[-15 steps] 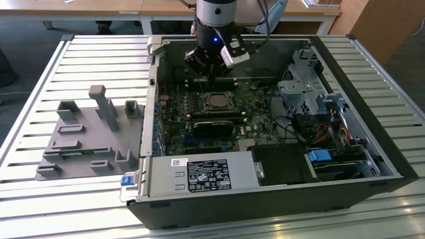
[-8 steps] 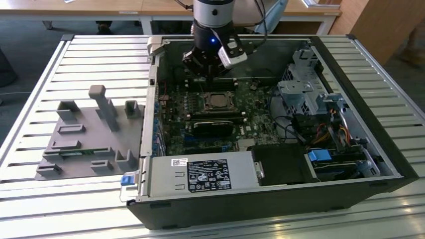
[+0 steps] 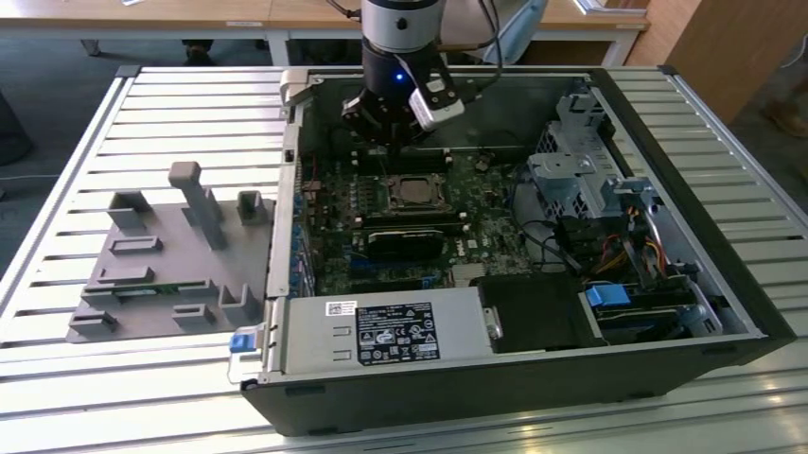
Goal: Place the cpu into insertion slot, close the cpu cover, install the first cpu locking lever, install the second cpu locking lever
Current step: 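Install the first cpu locking lever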
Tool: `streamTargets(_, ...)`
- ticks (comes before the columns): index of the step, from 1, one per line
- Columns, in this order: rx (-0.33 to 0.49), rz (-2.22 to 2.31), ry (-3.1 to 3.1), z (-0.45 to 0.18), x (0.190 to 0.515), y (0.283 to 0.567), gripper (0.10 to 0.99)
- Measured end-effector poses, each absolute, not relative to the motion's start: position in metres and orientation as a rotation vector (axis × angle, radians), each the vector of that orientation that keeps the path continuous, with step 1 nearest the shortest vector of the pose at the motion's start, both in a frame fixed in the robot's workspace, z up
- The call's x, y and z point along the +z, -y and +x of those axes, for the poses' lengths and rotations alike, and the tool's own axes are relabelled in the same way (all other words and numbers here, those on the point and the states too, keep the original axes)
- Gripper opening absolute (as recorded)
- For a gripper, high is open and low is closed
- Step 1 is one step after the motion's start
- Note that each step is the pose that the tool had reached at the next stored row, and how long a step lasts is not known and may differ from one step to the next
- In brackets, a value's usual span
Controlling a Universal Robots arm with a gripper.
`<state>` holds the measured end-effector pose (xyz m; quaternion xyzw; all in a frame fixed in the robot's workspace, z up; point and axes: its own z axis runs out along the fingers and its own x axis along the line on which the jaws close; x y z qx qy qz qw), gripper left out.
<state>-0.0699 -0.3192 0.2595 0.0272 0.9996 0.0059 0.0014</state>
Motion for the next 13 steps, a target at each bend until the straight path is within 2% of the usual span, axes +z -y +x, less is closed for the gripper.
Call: streamTargets(13,0.018,0.08,-3.138,-0.09,0.259,0.318,0.153)
